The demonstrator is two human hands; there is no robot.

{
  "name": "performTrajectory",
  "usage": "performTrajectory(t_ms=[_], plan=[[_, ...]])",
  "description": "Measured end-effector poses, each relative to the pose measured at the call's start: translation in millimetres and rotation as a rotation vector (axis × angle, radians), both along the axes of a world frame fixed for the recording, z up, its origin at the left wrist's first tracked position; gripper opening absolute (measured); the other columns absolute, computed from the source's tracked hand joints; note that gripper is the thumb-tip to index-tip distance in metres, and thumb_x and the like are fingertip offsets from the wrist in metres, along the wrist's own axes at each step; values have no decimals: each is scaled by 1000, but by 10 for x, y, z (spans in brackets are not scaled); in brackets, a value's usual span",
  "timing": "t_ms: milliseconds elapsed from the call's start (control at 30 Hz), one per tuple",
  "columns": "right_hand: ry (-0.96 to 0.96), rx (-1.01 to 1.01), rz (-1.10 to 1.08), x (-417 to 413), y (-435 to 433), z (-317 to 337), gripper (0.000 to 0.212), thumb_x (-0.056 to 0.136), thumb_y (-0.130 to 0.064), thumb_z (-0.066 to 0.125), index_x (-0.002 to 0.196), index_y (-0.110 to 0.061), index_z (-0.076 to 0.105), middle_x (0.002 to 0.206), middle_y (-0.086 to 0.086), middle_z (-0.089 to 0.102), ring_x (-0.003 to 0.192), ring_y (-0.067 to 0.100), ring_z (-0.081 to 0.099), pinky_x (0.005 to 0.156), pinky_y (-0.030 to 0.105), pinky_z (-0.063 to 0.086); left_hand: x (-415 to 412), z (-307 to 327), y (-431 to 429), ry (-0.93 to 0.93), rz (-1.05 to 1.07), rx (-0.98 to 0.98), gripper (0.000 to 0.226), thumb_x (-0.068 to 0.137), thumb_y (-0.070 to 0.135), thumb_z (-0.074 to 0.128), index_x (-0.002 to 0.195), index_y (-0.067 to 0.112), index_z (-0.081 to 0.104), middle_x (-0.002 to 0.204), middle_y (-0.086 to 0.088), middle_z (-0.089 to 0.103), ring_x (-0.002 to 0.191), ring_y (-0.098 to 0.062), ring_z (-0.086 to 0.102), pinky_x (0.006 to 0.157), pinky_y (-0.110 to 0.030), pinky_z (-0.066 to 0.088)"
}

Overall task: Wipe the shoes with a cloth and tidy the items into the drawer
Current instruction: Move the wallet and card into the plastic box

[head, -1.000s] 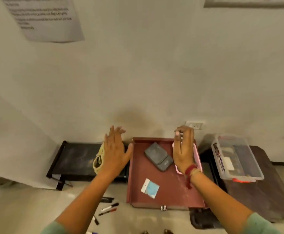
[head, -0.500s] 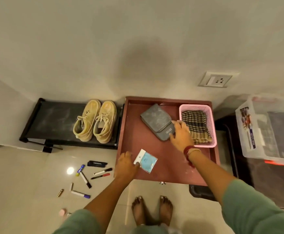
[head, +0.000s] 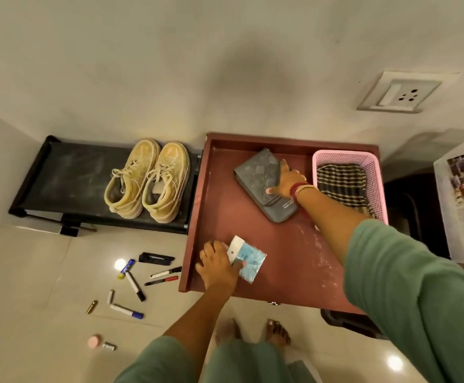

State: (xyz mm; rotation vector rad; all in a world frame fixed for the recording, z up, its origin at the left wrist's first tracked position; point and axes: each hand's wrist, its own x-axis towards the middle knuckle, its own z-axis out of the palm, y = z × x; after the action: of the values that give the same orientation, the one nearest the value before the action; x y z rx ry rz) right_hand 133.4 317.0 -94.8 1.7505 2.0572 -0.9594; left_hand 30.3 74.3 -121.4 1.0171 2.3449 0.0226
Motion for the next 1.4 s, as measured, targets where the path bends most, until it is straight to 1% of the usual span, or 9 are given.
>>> performTrajectory(t_ms=[100,200,367,500,633,833,933,1167,1400], plan=[[-45,24,-78,-44,-62,127,109,55,-55,83,139,-8,32,137,20,39,126,38,40,104,43,39,-23,113,21,-207,101,113,37,90,31,63,114,19,38,118,-4,60,109,-25,59,87,-37,47],[15,111,-105,-134,-297,327,85,60,-54,80,125,-8,49,126,18,44,117,38,46,98,42,43,-104,362,-40,-258,176,231,25,95,20,55,113,14,40,110,-10,60,93,-27,64,71,-39,55],[274,118,-289,55,-797,967,49,78,-35,71,109,-7,44,113,19,53,98,38,58,82,39,48,-422,1020,-262,-296,197,276,23,94,15,54,114,13,43,110,-13,57,95,-28,63,75,-49,57],[455,223,-451,512,-1217,1785,38,77,-32,73,100,-11,51,95,7,62,90,30,60,76,31,45,-599,1761,-321,-328,80,347,24,89,13,63,110,10,51,106,-9,61,98,-26,64,72,-39,59],[589,388,-547,1016,-1578,2494,58,77,-25,75,125,-17,43,101,-6,56,88,13,55,77,24,44,-569,2442,-109,-481,2,481,46,83,5,70,123,12,48,106,-4,58,94,-16,61,61,-10,50],[577,593,-772,2196,-1565,3030,55,82,-30,69,126,-16,38,110,4,60,99,23,60,80,33,49,60,2891,461,-541,-200,578,28,85,6,67,110,13,57,104,1,63,95,-12,63,72,-22,54],[503,606,-827,2535,-1329,3192,50,88,-23,63,129,-12,38,115,15,60,103,32,59,80,31,45,264,2946,581,-591,-215,596,26,86,9,68,110,15,59,104,7,64,93,-7,63,71,-13,50],[262,376,-743,3456,-439,2795,46,94,-18,51,134,-8,32,114,27,58,103,45,56,85,43,44,951,2806,996,-703,-216,470,18,92,12,61,102,26,57,101,10,64,97,-18,65,77,-37,56],[378,146,-677,3661,-254,2020,53,91,-9,55,139,-10,32,130,19,50,119,36,48,102,38,37,1211,2681,1257,-694,-134,395,23,87,13,69,97,30,57,102,4,67,96,-19,65,78,-38,58]])
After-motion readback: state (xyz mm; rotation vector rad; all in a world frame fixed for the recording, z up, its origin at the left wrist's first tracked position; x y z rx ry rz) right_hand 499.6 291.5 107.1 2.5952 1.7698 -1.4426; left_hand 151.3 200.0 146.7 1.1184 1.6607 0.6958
